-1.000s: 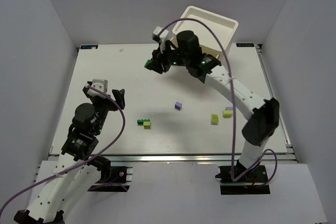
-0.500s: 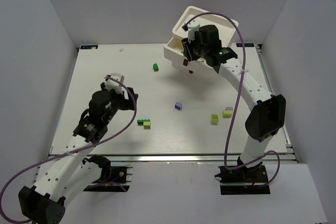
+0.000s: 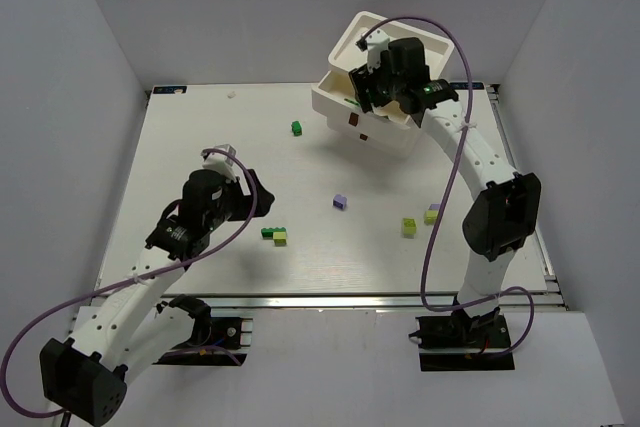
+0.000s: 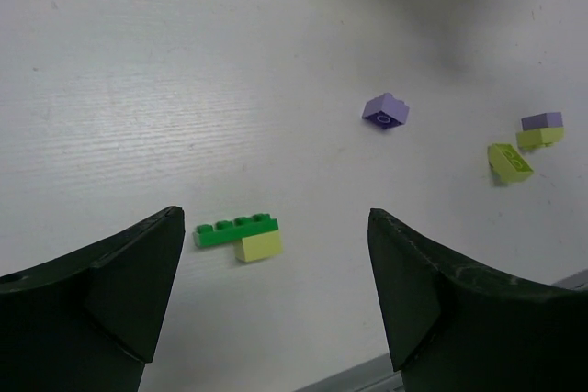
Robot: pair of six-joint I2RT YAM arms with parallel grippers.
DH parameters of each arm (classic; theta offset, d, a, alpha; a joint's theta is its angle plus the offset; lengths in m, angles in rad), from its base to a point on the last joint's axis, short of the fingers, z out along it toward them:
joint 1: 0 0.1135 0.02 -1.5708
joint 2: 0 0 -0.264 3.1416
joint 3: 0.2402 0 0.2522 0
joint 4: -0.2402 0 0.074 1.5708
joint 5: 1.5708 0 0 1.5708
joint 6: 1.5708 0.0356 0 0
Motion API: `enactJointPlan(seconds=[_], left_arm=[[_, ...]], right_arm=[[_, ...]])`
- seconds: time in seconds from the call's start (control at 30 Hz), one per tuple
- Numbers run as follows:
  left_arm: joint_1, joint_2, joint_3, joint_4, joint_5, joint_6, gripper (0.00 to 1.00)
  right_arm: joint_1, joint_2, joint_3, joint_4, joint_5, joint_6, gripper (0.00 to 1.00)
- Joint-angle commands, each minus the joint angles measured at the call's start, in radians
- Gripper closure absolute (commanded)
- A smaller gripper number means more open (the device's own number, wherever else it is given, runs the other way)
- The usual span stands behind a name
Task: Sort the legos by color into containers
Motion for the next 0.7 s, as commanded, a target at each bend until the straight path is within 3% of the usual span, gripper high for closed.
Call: enactJointPlan(seconds=[0.0,0.13,0.27,0.37,0.4,0.5,0.57,0.67], left_arm=[[0.004,-0.009,0.012,-0.03,0.044,-0.085,0.1],[-0.005,0.023,0.001,-0.036,0.042,-0.117,0.1],[-0.005,0.098,0.023,-0.087,0.024,-0.143,0.16],[-0.005,0.156,0.026,-0.115,0.022,-0.148,0.24],[-0.005,0.167,0.026,-0.121,0.022,-0.146,0.27],[-0.005,0.21,0.03,-0.133,-0.022,-0.167,0.34],[-0.005,0.242,0.038,-0.145,-0.039,-0.192,0.37],[-0.005,0.288,0.044,-0.185,-0.053,-0.287,0.36]], right_arm=[[-0.022,0.004,0.053,-0.021,-0.033,0.001,0.25],[-0.028,-0.049,0.015,-0.019,-0.078,0.002,0.24],[-0.029,-0.204,-0.069,-0.016,-0.199,-0.079,0.28],[-0.037,-0.402,-0.25,-0.013,-0.544,-0.266,0.37],[-0.039,-0.465,-0.398,0.028,-0.616,-0.302,0.44],[-0.031,-0.637,-0.586,0.033,-0.865,-0.457,0.54],[-0.029,-0.664,-0.631,-0.168,-1.026,-0.633,0.53],[-0.019,-0.731,-0.769,-0.21,-1.102,-0.705,0.38]])
